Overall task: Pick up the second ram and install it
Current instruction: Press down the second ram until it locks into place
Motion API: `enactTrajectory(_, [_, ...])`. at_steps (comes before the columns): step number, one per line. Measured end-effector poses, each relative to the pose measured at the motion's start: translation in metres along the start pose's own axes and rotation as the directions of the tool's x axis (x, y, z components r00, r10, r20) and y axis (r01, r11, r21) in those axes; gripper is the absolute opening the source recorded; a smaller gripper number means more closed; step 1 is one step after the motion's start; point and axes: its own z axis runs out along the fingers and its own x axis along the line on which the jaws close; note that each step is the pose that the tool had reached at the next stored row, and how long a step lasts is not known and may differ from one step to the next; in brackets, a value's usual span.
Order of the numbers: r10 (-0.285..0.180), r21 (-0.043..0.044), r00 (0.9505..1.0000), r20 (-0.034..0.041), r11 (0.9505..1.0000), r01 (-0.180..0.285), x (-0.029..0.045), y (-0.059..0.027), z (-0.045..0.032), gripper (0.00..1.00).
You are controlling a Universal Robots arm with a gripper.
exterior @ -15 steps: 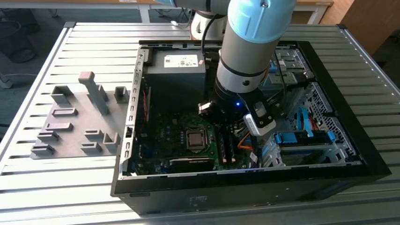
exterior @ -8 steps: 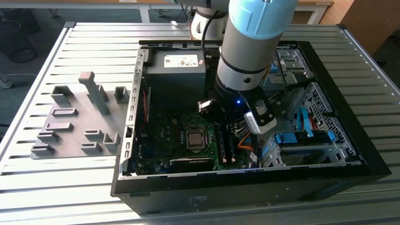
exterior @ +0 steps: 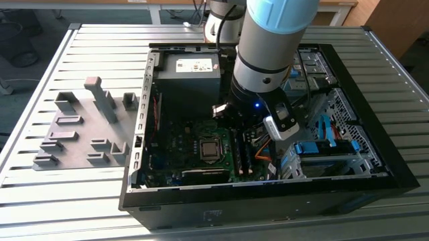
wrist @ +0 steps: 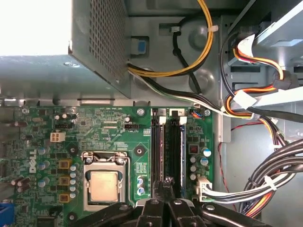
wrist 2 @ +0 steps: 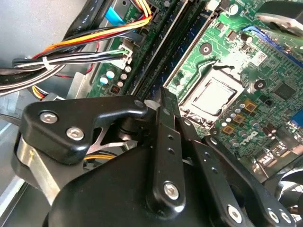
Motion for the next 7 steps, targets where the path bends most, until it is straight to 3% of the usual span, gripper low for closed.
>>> enactTrajectory(7, [0.000,0.0001,1.0000,0.0000,1.0000,0.000,0.0000,0.0000,-0.0002,0.11])
